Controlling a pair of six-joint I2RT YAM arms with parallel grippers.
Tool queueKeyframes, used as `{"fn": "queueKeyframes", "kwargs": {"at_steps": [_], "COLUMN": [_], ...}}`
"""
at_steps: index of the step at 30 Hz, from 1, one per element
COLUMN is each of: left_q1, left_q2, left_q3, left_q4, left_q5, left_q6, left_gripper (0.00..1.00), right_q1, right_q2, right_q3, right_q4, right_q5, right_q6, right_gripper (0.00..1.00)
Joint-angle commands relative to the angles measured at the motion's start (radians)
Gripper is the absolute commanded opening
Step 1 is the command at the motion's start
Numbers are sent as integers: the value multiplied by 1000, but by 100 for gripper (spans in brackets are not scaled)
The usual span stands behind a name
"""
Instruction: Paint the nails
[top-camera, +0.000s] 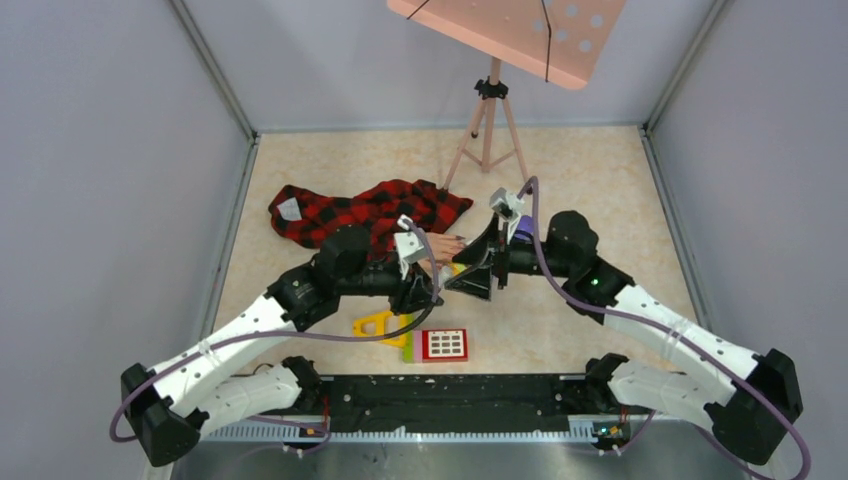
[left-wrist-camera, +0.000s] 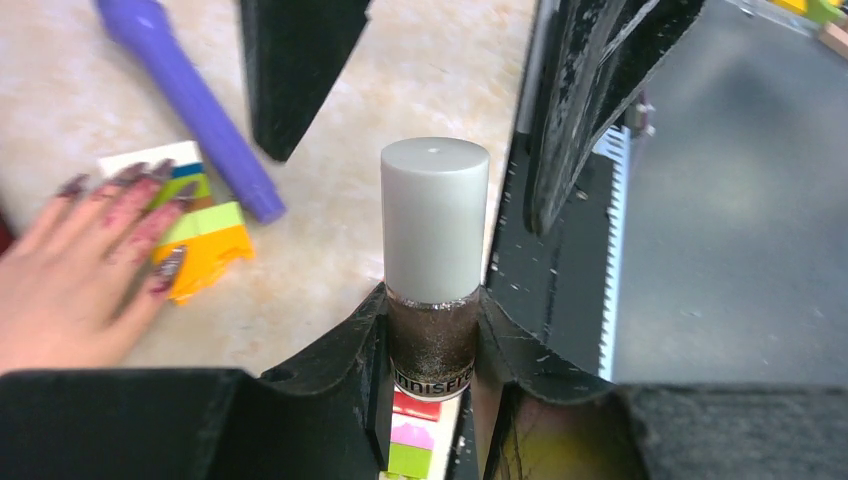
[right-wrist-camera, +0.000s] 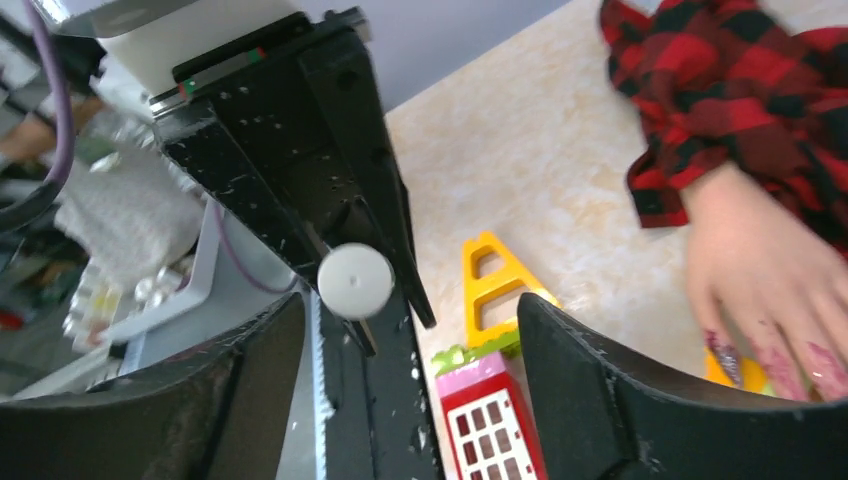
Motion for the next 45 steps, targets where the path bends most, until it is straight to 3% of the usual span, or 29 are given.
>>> {"fn": "queueKeyframes", "kwargs": {"at_steps": [1,6,9,11,24,29,33,39,41,45], "left_q1": [-2,-3,-2,-2,-2,-2,-3,-2,-1,-3], "left_q2": [-78,-85,-70,-64,-39,-34,-31,-27,-28,-31], "left_q3": [2,-5,5,6,9,9,9,11,12,14], "left_q4": [96,93,71,66,58,58,56,52,50,50], "left_q5": [-188,-391,-477,-477,-393,-387,-378,-377,-350,-319], "left_q6": [25,7,-3,-3,21,21,25,25,25,21], "left_gripper": [0,0,0,0,0,0,0,0,0,0], "right_q1": [6,6,6,10,205,218,219,219,218,219], "right_q2": [-116,-182,-177,-158,42,79,98,129,135,131], "right_q3": [-31,-111,-159,-158,13,40,48,80,86,74], "right_q4": [43,166,307,348,286,251,259,220,197,171], "right_q5": [231,435,460,473,629,677,662,634,631,632], "right_q6": [18,179,286,322,286,290,291,275,263,251], "right_gripper": [78,79,69,64,63,60,48,43,34,1]}}
